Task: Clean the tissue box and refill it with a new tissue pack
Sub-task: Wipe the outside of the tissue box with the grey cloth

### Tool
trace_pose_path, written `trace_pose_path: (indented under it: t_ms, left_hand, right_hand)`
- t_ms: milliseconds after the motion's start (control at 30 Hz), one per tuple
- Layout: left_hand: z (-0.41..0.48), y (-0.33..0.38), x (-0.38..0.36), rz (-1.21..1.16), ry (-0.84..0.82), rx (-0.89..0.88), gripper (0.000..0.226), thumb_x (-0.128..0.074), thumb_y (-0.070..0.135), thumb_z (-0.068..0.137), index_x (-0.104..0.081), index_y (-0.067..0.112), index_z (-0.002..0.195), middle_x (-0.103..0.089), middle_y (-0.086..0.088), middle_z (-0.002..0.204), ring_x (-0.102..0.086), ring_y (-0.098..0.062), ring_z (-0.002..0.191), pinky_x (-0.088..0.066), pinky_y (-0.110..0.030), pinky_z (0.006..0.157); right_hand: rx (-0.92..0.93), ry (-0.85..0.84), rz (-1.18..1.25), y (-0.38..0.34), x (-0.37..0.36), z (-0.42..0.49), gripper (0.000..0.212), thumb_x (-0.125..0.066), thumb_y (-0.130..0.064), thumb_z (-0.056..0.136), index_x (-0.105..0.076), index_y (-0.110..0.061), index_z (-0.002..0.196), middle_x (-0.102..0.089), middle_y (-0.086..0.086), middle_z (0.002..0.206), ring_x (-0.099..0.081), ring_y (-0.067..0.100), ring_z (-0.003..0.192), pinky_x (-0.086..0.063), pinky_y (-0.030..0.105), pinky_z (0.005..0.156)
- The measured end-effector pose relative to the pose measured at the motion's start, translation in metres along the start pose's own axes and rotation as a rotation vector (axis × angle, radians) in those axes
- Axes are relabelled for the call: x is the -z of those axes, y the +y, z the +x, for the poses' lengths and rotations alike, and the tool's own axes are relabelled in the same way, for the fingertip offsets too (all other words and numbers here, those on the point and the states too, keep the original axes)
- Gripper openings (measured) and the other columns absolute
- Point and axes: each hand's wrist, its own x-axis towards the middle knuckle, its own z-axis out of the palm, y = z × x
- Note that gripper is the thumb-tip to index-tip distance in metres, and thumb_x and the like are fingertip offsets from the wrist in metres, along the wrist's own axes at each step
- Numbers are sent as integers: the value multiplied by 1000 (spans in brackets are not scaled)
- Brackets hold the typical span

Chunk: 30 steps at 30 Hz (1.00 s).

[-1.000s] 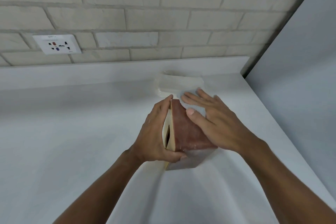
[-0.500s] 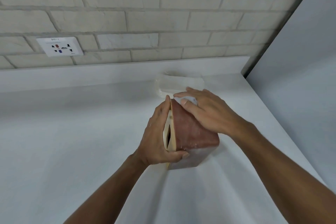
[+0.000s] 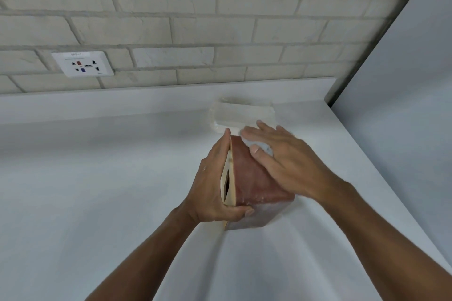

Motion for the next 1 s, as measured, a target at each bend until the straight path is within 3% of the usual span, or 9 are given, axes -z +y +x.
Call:
trace_pose_path:
  t_ms: [100, 200, 267, 400, 500, 633, 800, 900, 1000]
  left_hand:
    - [1, -2, 0, 12, -3, -2, 129, -77, 60, 60, -5, 32, 162, -22, 32, 164, -29, -5, 154, -38, -57, 117]
    - [1, -5, -2, 7, -19, 35, 134, -78, 63, 59, -3, 23, 163, -23, 24, 165, -30, -16, 155, -35, -60, 117]
    - [-1, -7, -3, 13, -26, 29, 135, -77, 62, 59, -5, 15, 164, -26, 17, 166, -31, -19, 155, -34, -61, 118]
    - [-1, -5, -2, 26, -9, 17, 135, -77, 63, 59, -6, 14, 163, -20, 32, 163, -30, -15, 155, -34, -60, 119]
    - [0, -2, -3, 22, -6, 3, 135, -76, 63, 60, -8, 10, 163, -24, 24, 164, -31, -16, 154, -36, -59, 118]
    - [1, 0, -5, 20, 12, -44, 127, -74, 62, 63, -8, 16, 161, -22, 36, 162, -31, -1, 152, -37, -39, 120]
    - [2, 0, -5, 0, 20, -36, 128, -76, 62, 61, -9, 18, 162, -28, 24, 164, -34, -12, 152, -38, -53, 117]
    - [4, 1, -5, -20, 27, -74, 123, -78, 57, 64, -15, 19, 162, -38, 15, 162, -42, -15, 149, -41, -45, 117]
    - [1, -4, -6, 3, 13, -30, 128, -77, 63, 63, -10, 20, 164, -34, 22, 162, -39, -10, 149, -40, -43, 118]
  right_hand:
    - [61, 28, 12, 3, -3, -9, 42, -31, -40, 105, -46, -36, 145, -38, -24, 152, -16, -11, 144, -7, 27, 122]
    - [-90, 77, 24, 10, 4, -5, 41, -29, -38, 107, -48, -33, 143, -44, -19, 150, -22, -4, 145, -9, 24, 121]
    - [-25, 101, -6, 6, -1, -10, 44, -31, -38, 106, -49, -27, 144, -44, -15, 151, -23, -2, 145, -10, 20, 120]
    - [-28, 42, 47, 16, 3, -22, 43, -30, -38, 107, -40, -33, 149, -33, -22, 155, -15, -11, 144, -8, 25, 123]
    - [-70, 54, 9, 7, 5, -18, 46, -28, -38, 107, -39, -28, 150, -31, -16, 158, -12, -10, 144, -3, 18, 121]
    - [82, -4, -22, -6, -8, -27, 49, -27, -45, 103, -39, -32, 149, -28, -23, 155, -10, -14, 144, -3, 24, 122]
    - [-9, 58, -42, -14, 3, -8, 47, -27, -38, 106, -47, -23, 145, -43, -10, 153, -27, 4, 145, 0, 13, 116]
    - [124, -31, -76, -22, -8, -16, 51, -25, -44, 103, -40, -28, 149, -34, -15, 156, -19, -5, 145, -4, 27, 123]
    - [-14, 35, -32, -6, 8, -17, 44, -30, -39, 107, -42, -34, 148, -36, -20, 155, -21, -10, 143, -10, 29, 123]
